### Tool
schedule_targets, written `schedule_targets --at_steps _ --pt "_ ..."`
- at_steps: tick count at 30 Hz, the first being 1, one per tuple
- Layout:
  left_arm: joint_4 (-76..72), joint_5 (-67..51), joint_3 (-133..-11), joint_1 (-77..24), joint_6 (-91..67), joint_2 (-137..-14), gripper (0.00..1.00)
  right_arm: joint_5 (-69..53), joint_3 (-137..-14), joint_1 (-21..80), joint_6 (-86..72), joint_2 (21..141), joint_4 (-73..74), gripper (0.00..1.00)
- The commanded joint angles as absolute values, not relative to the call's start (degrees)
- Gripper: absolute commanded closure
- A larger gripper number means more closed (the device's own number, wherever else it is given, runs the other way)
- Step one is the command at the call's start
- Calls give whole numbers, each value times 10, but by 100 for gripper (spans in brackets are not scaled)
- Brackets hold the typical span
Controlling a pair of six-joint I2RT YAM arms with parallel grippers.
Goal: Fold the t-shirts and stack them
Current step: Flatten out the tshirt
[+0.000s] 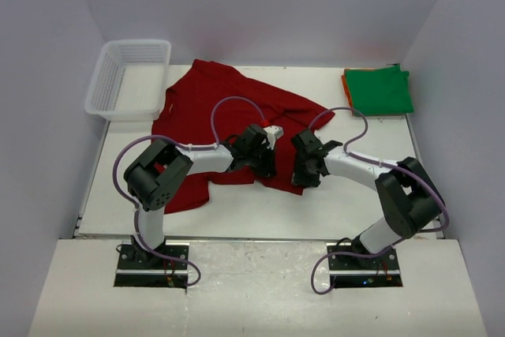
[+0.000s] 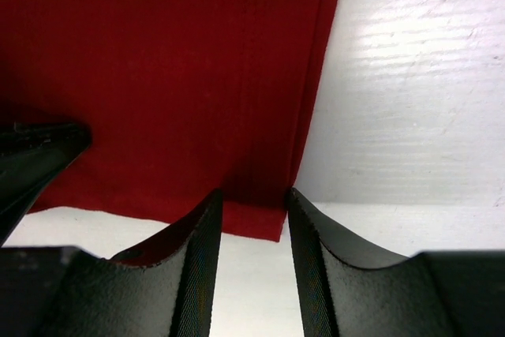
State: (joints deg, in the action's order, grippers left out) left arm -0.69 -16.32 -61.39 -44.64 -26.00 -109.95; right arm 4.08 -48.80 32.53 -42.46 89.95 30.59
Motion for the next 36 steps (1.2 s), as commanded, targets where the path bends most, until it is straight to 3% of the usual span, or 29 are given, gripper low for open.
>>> schedule_targets --at_steps 1,22,36 --pt "34 -163 -600 -446 -252 -1097 100 60 -459 355 -461 903 319 60" --pt "33 -181 -598 -439 -249 -1099 100 59 -410 388 -504 894 314 62" --pt "11 -199 -570 -432 -256 -1068 100 49 -434 394 -510 933 358 81"
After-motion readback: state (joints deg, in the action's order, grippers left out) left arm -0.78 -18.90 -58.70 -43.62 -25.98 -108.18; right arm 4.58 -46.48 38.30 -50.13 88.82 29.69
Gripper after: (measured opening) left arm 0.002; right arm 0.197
